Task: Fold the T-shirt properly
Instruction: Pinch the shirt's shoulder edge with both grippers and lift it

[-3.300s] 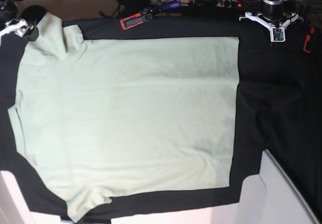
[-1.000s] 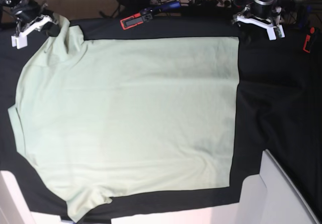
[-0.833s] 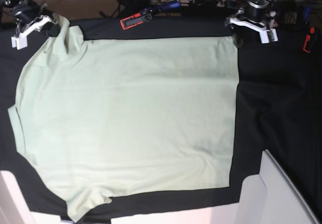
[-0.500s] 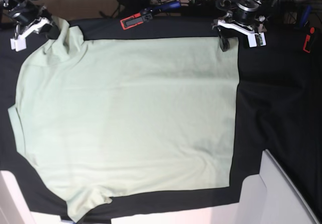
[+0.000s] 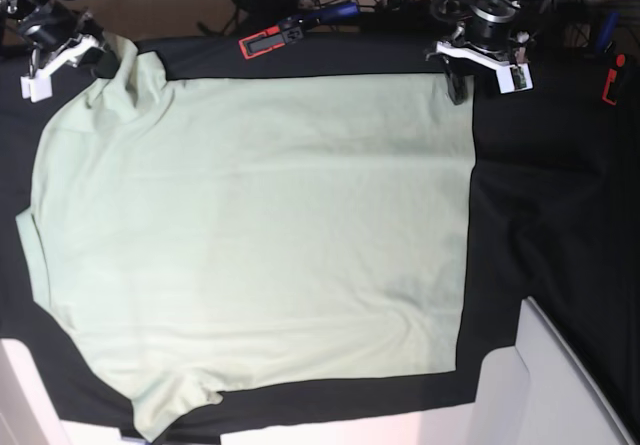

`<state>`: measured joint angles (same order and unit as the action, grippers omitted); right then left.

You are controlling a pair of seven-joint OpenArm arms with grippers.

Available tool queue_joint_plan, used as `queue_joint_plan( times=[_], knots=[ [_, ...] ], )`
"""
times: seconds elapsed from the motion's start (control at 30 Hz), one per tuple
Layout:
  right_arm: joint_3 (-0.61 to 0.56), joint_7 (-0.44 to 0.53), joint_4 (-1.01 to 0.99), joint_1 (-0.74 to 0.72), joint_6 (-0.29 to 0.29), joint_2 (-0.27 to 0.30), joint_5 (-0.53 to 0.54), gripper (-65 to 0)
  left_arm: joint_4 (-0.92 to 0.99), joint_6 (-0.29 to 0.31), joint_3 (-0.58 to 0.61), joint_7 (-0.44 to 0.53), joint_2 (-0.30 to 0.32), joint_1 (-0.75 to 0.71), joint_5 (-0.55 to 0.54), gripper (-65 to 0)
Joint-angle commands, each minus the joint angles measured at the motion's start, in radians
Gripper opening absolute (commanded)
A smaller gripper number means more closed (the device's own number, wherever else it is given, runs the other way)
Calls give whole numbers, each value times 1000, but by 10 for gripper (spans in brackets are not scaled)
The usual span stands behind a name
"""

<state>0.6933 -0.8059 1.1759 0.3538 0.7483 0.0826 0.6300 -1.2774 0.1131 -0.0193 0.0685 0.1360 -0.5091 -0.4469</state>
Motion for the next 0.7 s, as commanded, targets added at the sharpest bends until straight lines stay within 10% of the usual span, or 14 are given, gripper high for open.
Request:
queue_joint_plan(
  times=[0.0, 0.27, 0.67],
  knots=[
    [-4, -40, -3, 4, -50, 1, -78, -647, 26, 6, 5, -78, -3, -9, -5, -418],
    [-4, -40, -3, 4, -50, 3, -78, -647, 40, 6, 65, -78, -11, 4, -5, -650],
    [-4, -77, 207, 64, -50, -1, -78, -647, -172, 6, 55, -78, 12, -108, -5, -650]
  ],
)
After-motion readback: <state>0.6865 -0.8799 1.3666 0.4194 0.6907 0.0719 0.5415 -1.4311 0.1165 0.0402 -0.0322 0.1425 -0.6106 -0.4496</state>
